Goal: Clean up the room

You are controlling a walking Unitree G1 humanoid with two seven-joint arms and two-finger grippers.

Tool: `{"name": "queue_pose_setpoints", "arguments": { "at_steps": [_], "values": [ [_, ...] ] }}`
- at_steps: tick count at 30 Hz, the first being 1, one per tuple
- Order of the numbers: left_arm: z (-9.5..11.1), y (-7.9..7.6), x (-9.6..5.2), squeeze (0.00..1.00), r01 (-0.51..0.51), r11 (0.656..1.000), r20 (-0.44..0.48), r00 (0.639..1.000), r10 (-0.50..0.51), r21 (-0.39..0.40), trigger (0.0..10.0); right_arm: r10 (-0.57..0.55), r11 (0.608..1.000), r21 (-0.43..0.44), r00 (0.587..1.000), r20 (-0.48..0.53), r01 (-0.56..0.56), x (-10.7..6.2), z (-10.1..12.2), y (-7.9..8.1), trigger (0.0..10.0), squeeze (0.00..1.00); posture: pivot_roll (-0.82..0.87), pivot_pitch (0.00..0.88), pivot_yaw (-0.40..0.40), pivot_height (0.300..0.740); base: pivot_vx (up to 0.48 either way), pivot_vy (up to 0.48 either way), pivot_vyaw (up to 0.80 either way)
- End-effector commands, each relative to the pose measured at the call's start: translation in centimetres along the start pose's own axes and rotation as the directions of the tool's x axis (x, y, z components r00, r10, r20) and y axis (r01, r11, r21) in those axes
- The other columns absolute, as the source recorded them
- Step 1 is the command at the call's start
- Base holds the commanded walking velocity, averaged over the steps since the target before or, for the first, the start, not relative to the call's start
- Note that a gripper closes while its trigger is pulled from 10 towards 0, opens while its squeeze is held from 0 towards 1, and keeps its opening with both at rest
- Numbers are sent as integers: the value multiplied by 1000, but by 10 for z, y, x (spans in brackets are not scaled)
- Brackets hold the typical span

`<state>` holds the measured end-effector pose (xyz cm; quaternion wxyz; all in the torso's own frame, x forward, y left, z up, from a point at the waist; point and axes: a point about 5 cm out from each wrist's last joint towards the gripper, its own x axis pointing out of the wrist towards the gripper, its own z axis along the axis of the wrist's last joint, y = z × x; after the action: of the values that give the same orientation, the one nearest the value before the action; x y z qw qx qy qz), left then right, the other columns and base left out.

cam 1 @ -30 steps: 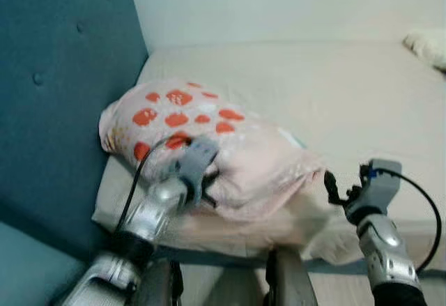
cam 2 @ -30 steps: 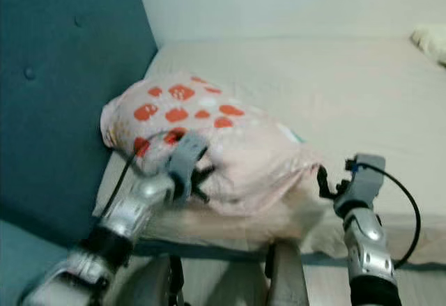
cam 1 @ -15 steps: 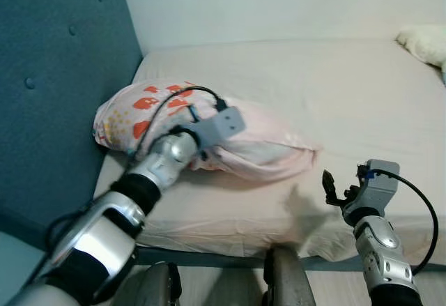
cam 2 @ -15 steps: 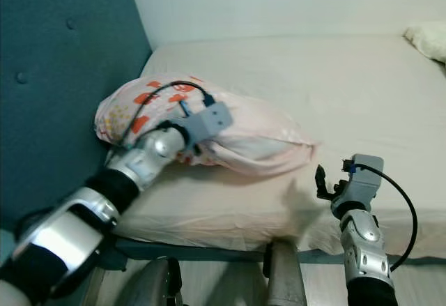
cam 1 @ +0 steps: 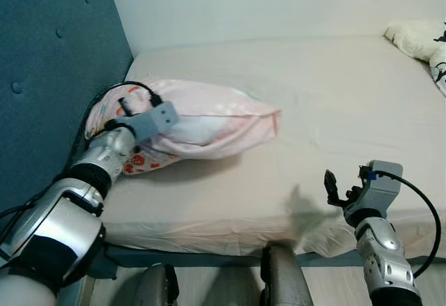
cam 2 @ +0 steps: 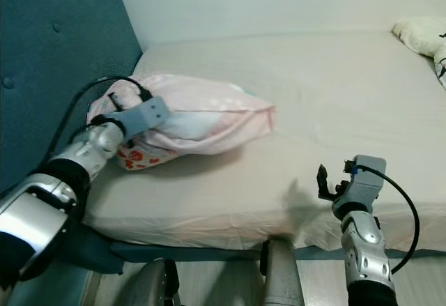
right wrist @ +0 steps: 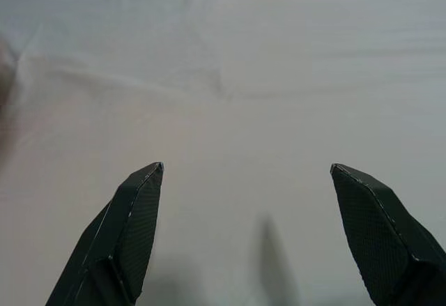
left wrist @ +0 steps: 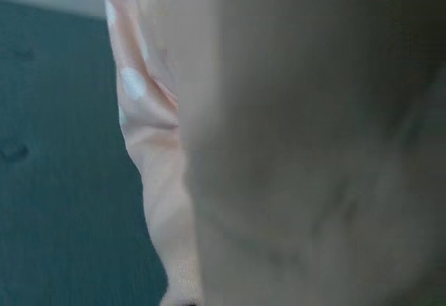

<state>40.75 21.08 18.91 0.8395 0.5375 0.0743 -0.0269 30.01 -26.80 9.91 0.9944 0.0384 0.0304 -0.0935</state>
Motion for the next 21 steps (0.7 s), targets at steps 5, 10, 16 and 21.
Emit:
{"name": "queue_pose_setpoints", "arguments": {
  "at_steps": [5, 10, 16, 21],
  "values": [
    [-93, 0, -25, 0, 84, 996, -327, 941, -87, -22, 0, -10, 1000, 3, 1000, -18, 10, -4, -6, -1, 10000, 0, -95, 234, 50, 596, 0, 0, 0],
    [-139, 12, -48, 0, 84, 996, -475, 875, -87, -29, 0, -8, 1000, 2, 1000, -18, 8, -3, -4, -1, 10000, 0, -91, 235, 43, 596, 0, 0, 0],
    [-170, 19, -68, 0, 65, 996, -576, 813, -84, -54, 0, -3, 1000, 2, 1000, -20, 3, -1, -4, 0, 10000, 0, -82, 235, 37, 596, 0, 0, 0],
    [-193, 5, -86, 0, 97, 993, -646, 753, -120, -72, 0, 4, 1000, 3, 1000, -21, -4, 0, -4, 4, 10000, 0, -80, 235, 35, 596, 0, 0, 0]
  ]
}}
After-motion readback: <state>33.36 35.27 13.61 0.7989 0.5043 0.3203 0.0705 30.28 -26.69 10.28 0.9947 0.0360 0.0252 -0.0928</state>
